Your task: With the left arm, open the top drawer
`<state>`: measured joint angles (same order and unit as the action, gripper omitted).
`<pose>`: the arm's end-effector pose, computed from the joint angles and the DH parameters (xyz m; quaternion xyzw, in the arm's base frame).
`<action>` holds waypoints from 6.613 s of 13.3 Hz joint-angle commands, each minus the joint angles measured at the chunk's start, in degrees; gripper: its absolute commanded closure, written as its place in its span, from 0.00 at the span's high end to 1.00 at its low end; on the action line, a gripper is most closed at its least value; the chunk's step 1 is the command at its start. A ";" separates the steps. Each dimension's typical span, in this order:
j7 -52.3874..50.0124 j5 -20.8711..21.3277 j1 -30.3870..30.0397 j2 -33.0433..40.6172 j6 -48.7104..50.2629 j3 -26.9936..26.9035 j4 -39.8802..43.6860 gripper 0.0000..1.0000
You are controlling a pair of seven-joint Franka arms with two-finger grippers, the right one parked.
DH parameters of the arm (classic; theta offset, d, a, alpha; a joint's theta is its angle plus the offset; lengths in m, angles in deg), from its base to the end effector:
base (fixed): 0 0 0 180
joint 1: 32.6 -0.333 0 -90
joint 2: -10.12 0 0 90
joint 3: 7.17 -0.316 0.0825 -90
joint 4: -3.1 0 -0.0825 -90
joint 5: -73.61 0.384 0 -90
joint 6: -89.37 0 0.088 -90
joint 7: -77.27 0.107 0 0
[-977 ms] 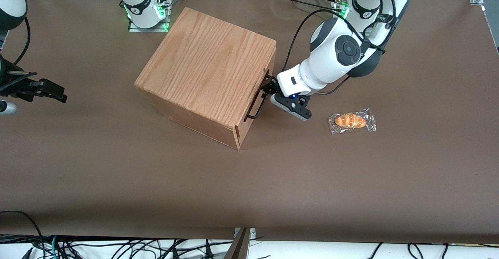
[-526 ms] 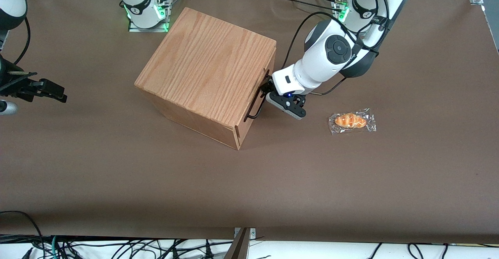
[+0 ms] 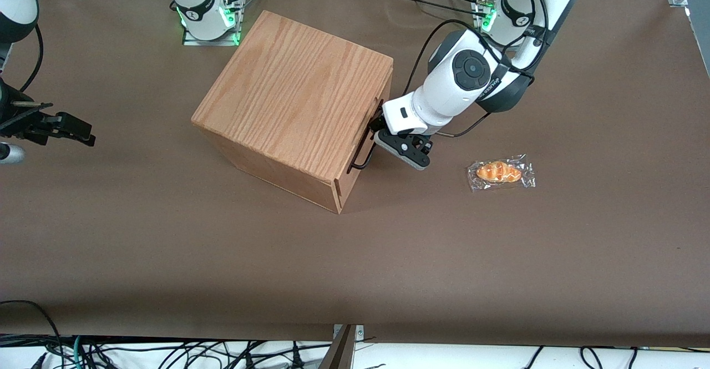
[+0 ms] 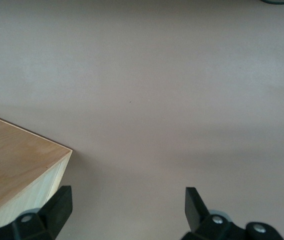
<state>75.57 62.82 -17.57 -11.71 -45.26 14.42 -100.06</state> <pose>0.5407 -0.3787 0.3687 0.9608 -0.2205 0.0422 0.1625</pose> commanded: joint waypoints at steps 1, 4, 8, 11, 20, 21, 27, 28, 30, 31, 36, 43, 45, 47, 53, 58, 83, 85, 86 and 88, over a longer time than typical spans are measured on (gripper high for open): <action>0.38 2.26 0.35 -0.14 -0.54 -2.42 -0.19 1.00; 0.38 3.75 0.26 0.03 -0.28 -5.05 -0.19 1.00; 0.38 4.37 -0.18 0.30 0.25 -7.25 -0.19 1.00; 0.38 4.37 -0.36 0.91 0.25 -8.84 -0.19 1.00; 3.54 8.67 -1.24 0.74 0.60 -12.88 -0.28 1.00; 3.81 8.77 -1.24 0.74 0.60 -13.41 -0.28 1.00; 6.97 8.85 -1.67 0.56 0.60 -15.34 -0.28 1.00; 7.24 8.77 -1.76 0.56 0.60 -15.35 -0.28 1.00; 7.41 8.77 -2.29 0.56 0.60 -15.35 -0.19 1.00; 8.37 8.77 -2.55 0.65 0.60 -15.35 -0.19 1.00; 9.79 8.77 -3.08 0.65 0.60 -16.22 -0.19 1.00; 9.44 7.71 -3.08 0.82 0.60 -16.05 0.07 1.00; 9.61 3.52 -3.08 1.09 0.78 -15.87 0.16 1.00; 9.61 1.82 -3.08 1.26 1.91 -15.87 0.42 1.00; 9.61 -0.89 -3.08 2.05 4.98 -15.78 0.86 1.00; 9.61 -3.09 -3.26 2.85 7.10 -15.78 1.04 1.00; 9.44 -5.21 -4.48 5.47 20.37 -15.96 7.62 1.00; 9.26 -4.60 -5.89 8.36 23.09 -16.05 7.72 1.00; 9.35 -4.33 -7.29 9.95 25.63 -16.14 7.72 1.00; 9.35 -3.81 -9.49 12.68 29.50 -16.75 7.80 1.00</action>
<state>85.04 58.83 -24.98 -2.67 -19.40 -1.90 -91.69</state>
